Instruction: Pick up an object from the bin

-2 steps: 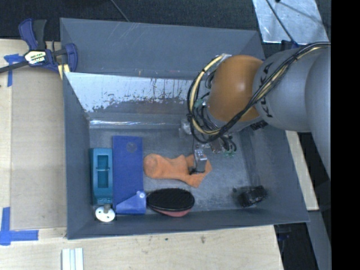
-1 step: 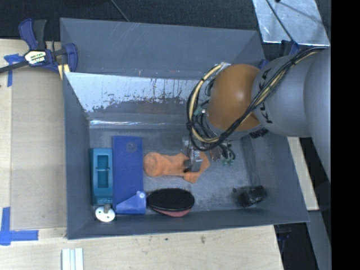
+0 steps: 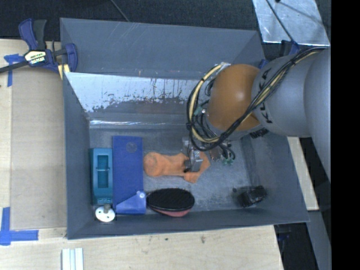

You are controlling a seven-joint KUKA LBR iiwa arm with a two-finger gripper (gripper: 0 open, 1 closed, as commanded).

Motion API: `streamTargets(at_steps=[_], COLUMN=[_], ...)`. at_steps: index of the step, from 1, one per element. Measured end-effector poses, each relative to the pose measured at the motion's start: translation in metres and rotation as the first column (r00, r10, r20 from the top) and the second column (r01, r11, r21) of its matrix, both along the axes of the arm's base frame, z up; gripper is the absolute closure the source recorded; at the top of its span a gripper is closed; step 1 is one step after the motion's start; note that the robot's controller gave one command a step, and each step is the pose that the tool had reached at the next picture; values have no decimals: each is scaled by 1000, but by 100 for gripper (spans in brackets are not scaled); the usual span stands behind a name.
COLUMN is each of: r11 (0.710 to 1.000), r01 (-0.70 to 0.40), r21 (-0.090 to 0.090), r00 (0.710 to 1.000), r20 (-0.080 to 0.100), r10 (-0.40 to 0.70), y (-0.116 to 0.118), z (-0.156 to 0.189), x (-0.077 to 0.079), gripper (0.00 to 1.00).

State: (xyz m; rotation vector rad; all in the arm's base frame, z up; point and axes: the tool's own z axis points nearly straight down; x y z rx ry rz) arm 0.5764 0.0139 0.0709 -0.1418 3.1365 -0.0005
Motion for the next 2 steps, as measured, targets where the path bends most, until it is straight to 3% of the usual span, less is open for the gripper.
streamTargets(at_steps=[1, 2], r11=[1000, 1000], r01=[23, 23], r21=[0, 0], r00=[1000, 1000], r20=[1, 1], r10=[-23, -23], y=[4, 4], z=[104, 104], x=[9, 9], gripper=[100, 100])
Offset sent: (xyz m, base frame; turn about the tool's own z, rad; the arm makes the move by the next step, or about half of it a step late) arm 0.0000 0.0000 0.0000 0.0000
